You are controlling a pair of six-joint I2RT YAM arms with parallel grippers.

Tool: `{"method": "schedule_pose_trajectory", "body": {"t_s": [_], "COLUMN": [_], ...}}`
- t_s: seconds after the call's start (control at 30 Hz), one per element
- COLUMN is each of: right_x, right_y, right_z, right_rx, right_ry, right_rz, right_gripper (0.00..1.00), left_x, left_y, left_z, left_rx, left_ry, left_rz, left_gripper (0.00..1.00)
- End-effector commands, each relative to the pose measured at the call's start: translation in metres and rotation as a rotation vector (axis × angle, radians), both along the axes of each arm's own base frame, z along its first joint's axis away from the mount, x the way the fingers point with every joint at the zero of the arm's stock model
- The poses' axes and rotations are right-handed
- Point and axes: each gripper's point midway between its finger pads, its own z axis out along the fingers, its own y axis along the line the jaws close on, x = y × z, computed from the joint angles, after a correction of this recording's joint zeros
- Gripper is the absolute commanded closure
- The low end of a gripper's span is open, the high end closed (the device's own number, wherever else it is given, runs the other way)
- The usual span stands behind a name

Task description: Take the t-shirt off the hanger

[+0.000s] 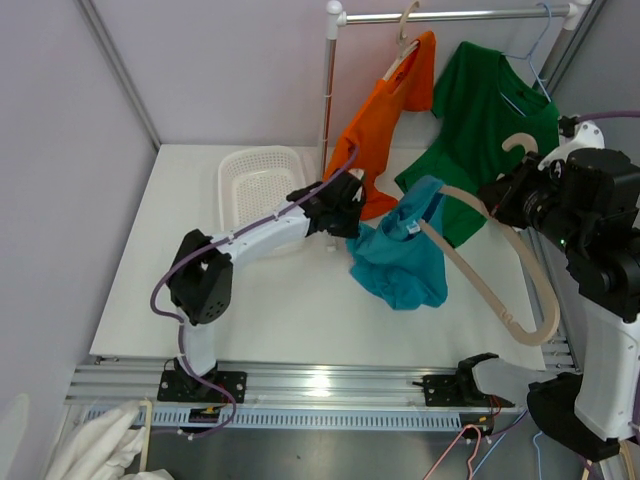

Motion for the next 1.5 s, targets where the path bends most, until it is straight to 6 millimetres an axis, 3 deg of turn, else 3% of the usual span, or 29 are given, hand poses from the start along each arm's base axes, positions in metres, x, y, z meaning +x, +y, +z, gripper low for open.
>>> {"method": "schedule_pose_trajectory", "body": {"t_s": [0.0, 0.2, 0.33, 0.37, 0.4, 0.43, 0.5, 0.53, 0.57, 0.6, 0.63, 0.7, 0.73, 0.77, 0.83, 0.87, 0.9, 0.93, 0.97, 1.03, 1.07, 1.13, 1.2, 1.23, 1.27, 1.33, 1.37, 1.4, 1.47], "right_x": [-0.019, -0.062, -0.061, -0.055, -0.040, -0.029, -0.006, 0.017, 0.028, 0.039, 0.051, 0.074, 0.082, 0.091, 0.110, 0.117, 0.127, 0.132, 0.138, 0.152, 0.157, 0.174, 0.185, 0.197, 0.202, 0.219, 0.225, 0.232, 0.252], "right_y": [0.006, -0.014, -0.019, -0.019, -0.020, -0.020, -0.019, -0.017, -0.016, -0.015, -0.010, -0.006, -0.007, -0.009, -0.009, -0.010, -0.009, -0.011, -0.013, -0.016, -0.017, -0.015, -0.012, -0.004, -0.003, 0.005, 0.005, 0.006, 0.013], "right_z": [-0.007, -0.004, -0.011, -0.010, 0.003, -0.007, -0.006, -0.003, -0.001, 0.000, 0.015, 0.012, 0.015, 0.024, 0.024, 0.035, 0.033, 0.038, 0.047, 0.053, 0.059, 0.065, 0.075, 0.071, 0.073, 0.075, 0.075, 0.074, 0.069], "right_rx": [-0.010, -0.054, -0.065, -0.070, -0.060, -0.070, -0.073, -0.068, -0.067, -0.066, -0.074, -0.101, -0.123, -0.129, -0.177, -0.176, -0.191, -0.202, -0.212, -0.226, -0.228, -0.235, -0.243, -0.250, -0.254, -0.257, -0.261, -0.259, -0.264], "right_ry": [0.011, 0.028, 0.025, 0.007, -0.067, -0.065, -0.114, -0.165, -0.190, -0.210, -0.285, -0.297, -0.311, -0.347, -0.362, -0.406, -0.409, -0.430, -0.472, -0.506, -0.528, -0.541, -0.582, -0.588, -0.605, -0.643, -0.649, -0.651, -0.643], "right_rz": [0.075, 0.057, 0.033, 0.023, -0.007, -0.020, -0.053, -0.083, -0.095, -0.106, -0.093, -0.098, -0.109, -0.133, -0.141, -0.155, -0.160, -0.167, -0.175, -0.177, -0.182, -0.149, -0.136, -0.097, -0.091, -0.056, -0.053, -0.052, -0.023], "right_gripper": [1.00, 1.00, 1.00, 1.00, 1.00, 1.00, 1.00, 1.00, 1.00, 1.00, 1.00, 1.00, 1.00, 1.00, 1.00, 1.00, 1.00, 1.00, 1.00, 1.00, 1.00, 1.00, 1.00, 1.00, 1.00, 1.00, 1.00, 1.00, 1.00], "left_x": [0.031, 0.047, 0.041, 0.027, 0.015, 0.005, -0.026, -0.040, -0.057, -0.074, -0.083, -0.098, -0.102, -0.102, -0.093, -0.085, -0.078, -0.078, -0.063, -0.053, -0.042, -0.038, -0.032, -0.027, -0.015, -0.012, -0.009, 0.014, 0.010], "left_y": [-0.012, -0.002, -0.002, -0.007, -0.007, -0.008, -0.011, -0.008, -0.012, -0.010, -0.005, 0.003, 0.014, 0.027, 0.050, 0.069, 0.078, 0.086, 0.102, 0.119, 0.137, 0.148, 0.166, 0.170, 0.177, 0.187, 0.194, 0.189, 0.199], "left_z": [0.090, 0.092, 0.106, 0.118, 0.125, 0.132, 0.164, 0.169, 0.177, 0.197, 0.203, 0.225, 0.252, 0.256, 0.308, 0.331, 0.339, 0.368, 0.391, 0.425, 0.441, 0.478, 0.502, 0.522, 0.521, 0.551, 0.559, 0.551, 0.582], "left_rx": [-0.121, -0.117, -0.143, -0.156, -0.136, -0.119, -0.124, -0.117, -0.134, -0.182, -0.180, -0.209, -0.238, -0.204, -0.228, -0.236, -0.239, -0.295, -0.325, -0.375, -0.394, -0.490, -0.535, -0.570, -0.560, -0.590, -0.582, -0.550, -0.564], "left_ry": [-0.159, -0.149, -0.178, -0.197, -0.208, -0.228, -0.282, -0.272, -0.271, -0.276, -0.273, -0.284, -0.331, -0.343, -0.460, -0.493, -0.502, -0.549, -0.613, -0.708, -0.761, -0.858, -0.946, -1.035, -1.067, -1.234, -1.277, -1.273, -1.344], "left_rz": [0.029, 0.052, 0.027, -0.005, -0.040, -0.052, -0.103, -0.132, -0.173, -0.217, -0.234, -0.266, -0.256, -0.232, -0.165, -0.114, -0.092, -0.086, -0.031, 0.010, 0.059, 0.074, 0.098, 0.108, 0.134, 0.151, 0.173, 0.179, 0.190], "left_gripper": [0.99, 0.99, 0.99, 0.99, 0.99, 0.99, 0.99, 0.99, 0.99, 0.99, 0.99, 0.99, 0.99, 0.99, 0.99, 0.99, 0.99, 0.99, 0.99, 0.99, 0.99, 0.99, 0.99, 0.99, 0.99, 0.99, 0.99, 0.99, 0.99]}}
